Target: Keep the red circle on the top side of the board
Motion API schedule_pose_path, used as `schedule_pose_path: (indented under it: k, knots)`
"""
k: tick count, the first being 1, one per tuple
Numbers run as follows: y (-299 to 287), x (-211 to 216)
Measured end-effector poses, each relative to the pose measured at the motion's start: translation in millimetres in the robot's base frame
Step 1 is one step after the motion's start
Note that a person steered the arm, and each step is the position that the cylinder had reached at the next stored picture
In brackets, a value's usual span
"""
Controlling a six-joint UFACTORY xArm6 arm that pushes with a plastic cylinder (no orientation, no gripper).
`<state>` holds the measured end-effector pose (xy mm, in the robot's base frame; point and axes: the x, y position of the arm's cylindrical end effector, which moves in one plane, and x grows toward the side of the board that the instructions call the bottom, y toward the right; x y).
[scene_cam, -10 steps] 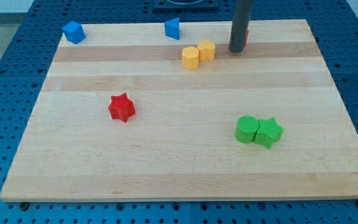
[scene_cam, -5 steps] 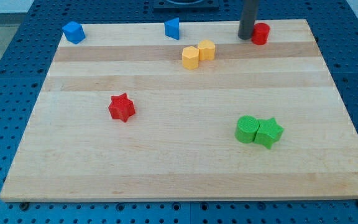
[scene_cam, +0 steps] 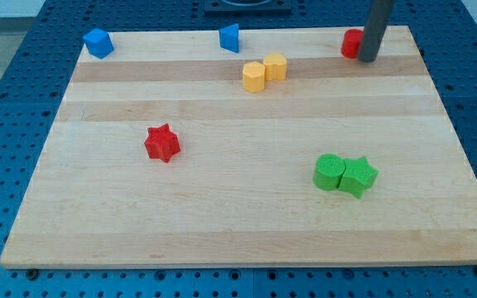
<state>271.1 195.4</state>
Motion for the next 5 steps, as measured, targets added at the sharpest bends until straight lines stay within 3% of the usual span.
schedule_pose_path:
  k: [2,5]
  knots:
    - [-48.5,0.0]
    - [-31.2,-7.3]
